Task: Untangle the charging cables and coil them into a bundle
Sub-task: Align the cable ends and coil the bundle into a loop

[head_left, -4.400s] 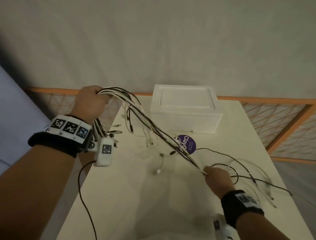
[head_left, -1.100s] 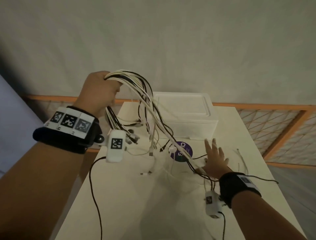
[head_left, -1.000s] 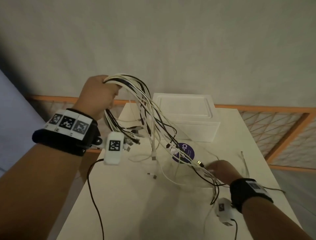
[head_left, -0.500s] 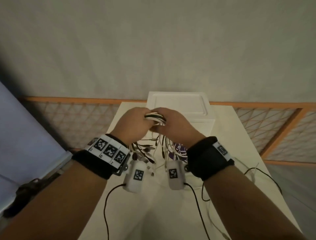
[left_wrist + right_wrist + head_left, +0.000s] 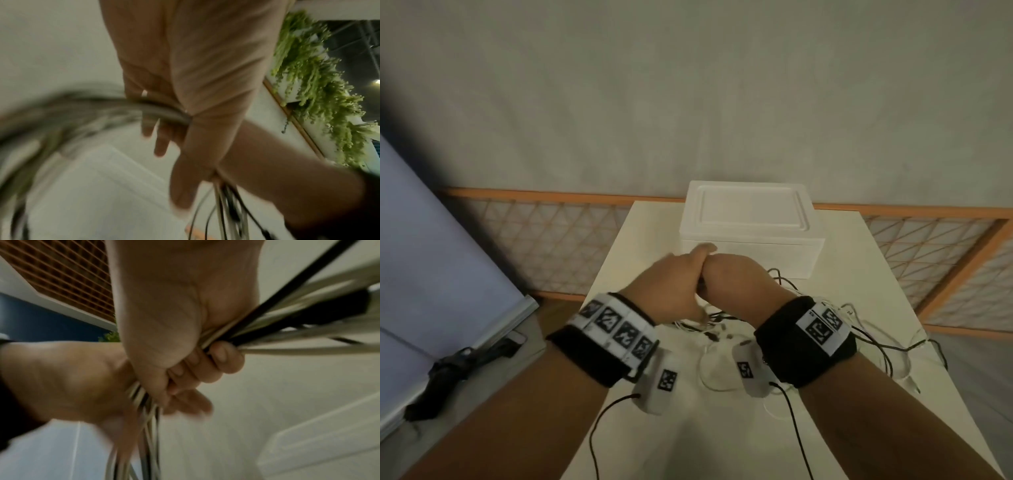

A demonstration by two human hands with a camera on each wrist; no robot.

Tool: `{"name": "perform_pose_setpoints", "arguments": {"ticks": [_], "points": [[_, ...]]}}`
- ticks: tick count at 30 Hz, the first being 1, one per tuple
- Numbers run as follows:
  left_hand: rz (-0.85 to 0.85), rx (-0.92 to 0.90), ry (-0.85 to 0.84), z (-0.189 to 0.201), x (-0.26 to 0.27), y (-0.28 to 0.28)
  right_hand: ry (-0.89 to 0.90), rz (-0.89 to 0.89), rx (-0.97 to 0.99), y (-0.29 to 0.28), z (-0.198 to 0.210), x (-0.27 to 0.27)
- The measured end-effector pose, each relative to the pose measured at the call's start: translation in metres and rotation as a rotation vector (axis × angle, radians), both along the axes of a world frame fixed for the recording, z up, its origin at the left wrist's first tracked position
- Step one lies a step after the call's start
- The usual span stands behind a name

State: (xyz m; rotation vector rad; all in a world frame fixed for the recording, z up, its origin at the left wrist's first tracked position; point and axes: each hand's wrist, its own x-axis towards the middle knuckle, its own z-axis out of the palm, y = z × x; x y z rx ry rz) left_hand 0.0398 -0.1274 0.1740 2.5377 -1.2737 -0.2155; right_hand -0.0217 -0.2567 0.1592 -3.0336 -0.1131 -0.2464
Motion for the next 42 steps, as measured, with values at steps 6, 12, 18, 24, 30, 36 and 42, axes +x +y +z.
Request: {"name": "perform_pose_setpoints", "arguments": {"ticks": [6, 12, 18, 24, 30, 36, 42], "points": [[0.011, -0.123, 0.027, -0.010, -0.001, -0.011, 0.045, -0.066, 0.196, -0.005, -0.001, -0.007], [-0.060, 0.157, -0.060, -0.024, -0.006, -0.014, 0.289, -0.077, 0.591, -0.018, -0.038, -0.021], [0.123, 0.049, -0.143, -0.029, 0.013, 0.017, 0.265, -0.221, 0.472, -0.053, -0.090, -0.044], [0.357, -0.112, -0.027, -0.022, 0.041, 0.045, 0.168, -0.422, 0.311, -0.077, -0.120, -0.061], [0.513, -0.318, 0.008, -0.004, 0.075, 0.080, 0.258, -0.795, 0.145, -0.128, -0.157, -0.128], [0.496, -0.266, -0.004, -0.006, 0.068, 0.069, 0.182, -0.785, 0.247, -0.143, -0.150, -0.125], [0.391, -0.233, 0.002, -0.011, 0.038, 0.034, -0.169, -0.303, 0.443, -0.062, -0.070, -0.065]]}}
